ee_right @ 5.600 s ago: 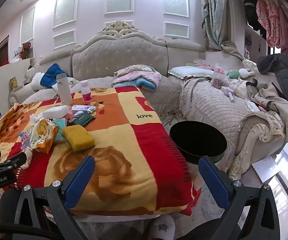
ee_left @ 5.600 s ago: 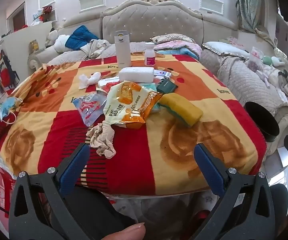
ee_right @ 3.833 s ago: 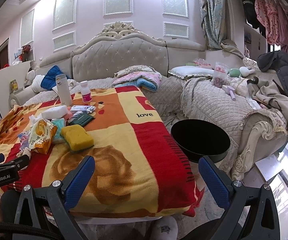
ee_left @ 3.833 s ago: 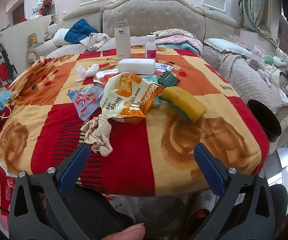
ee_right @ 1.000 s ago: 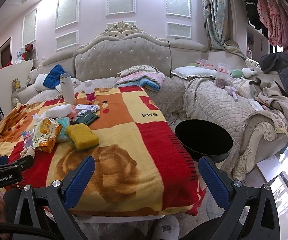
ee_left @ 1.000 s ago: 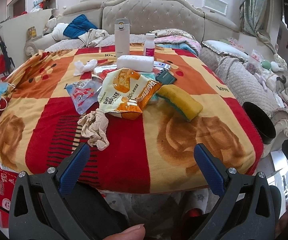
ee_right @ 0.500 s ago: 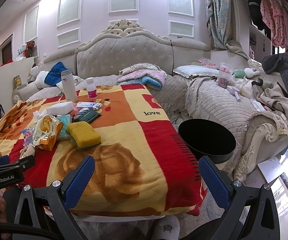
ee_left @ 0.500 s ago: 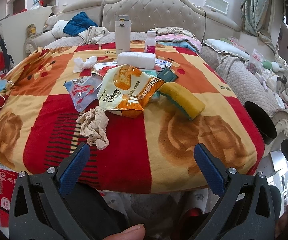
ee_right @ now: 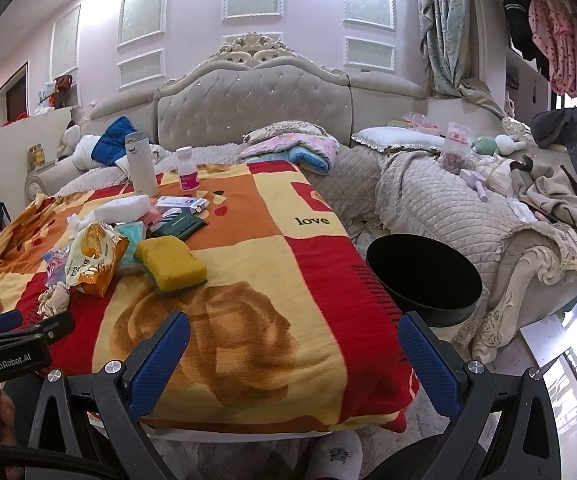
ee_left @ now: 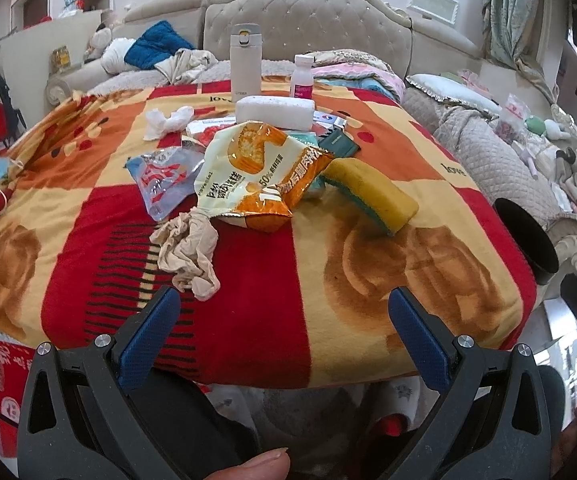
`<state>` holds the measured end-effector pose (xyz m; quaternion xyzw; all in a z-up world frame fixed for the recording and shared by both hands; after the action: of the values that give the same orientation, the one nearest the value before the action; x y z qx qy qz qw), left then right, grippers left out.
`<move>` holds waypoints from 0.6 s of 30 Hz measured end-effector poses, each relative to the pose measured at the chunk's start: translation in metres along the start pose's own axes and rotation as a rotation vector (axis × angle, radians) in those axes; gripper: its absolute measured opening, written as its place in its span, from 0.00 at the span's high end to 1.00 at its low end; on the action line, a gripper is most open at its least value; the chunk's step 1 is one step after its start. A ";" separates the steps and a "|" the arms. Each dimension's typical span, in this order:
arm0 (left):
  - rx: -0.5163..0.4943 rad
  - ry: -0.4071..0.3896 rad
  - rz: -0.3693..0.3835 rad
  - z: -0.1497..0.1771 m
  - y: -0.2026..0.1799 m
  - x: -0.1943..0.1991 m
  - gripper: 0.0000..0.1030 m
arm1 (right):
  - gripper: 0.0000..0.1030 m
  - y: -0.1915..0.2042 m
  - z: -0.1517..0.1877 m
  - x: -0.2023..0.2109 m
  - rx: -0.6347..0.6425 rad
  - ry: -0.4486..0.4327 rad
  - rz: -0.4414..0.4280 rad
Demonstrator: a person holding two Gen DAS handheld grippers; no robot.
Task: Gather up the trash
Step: 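Grasp the clear plastic wrapper with the left tool while the right tool approaches the snack bag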
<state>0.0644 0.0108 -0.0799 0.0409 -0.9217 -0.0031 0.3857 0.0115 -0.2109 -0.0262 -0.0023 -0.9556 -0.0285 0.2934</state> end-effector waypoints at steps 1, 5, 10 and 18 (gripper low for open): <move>-0.010 -0.028 -0.015 -0.002 0.001 0.002 0.00 | 0.00 0.000 0.000 -0.001 0.001 0.000 -0.002; -0.033 -0.135 -0.030 -0.010 0.011 0.007 0.00 | 0.00 0.004 -0.008 -0.005 0.026 -0.013 -0.010; 0.033 -0.067 -0.057 -0.024 0.063 -0.018 0.00 | 0.00 0.013 -0.033 -0.019 0.097 -0.046 -0.076; 0.117 0.022 -0.203 -0.057 0.151 -0.076 0.00 | 0.00 0.054 -0.069 -0.074 0.266 -0.076 -0.258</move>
<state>0.1467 0.1691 -0.0884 0.1563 -0.9071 0.0121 0.3906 0.1128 -0.1596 -0.0080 0.1580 -0.9537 0.0610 0.2486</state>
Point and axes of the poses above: each gripper's, at about its wrist camera, not at the fingertips, and x roughly against the way its jaws point, y to its left, z to its underside, the point moved 6 cm from there along -x, roughly the way its jaws point, and after that the axes turned 8 degrees about -z, right-handed, at the moved point
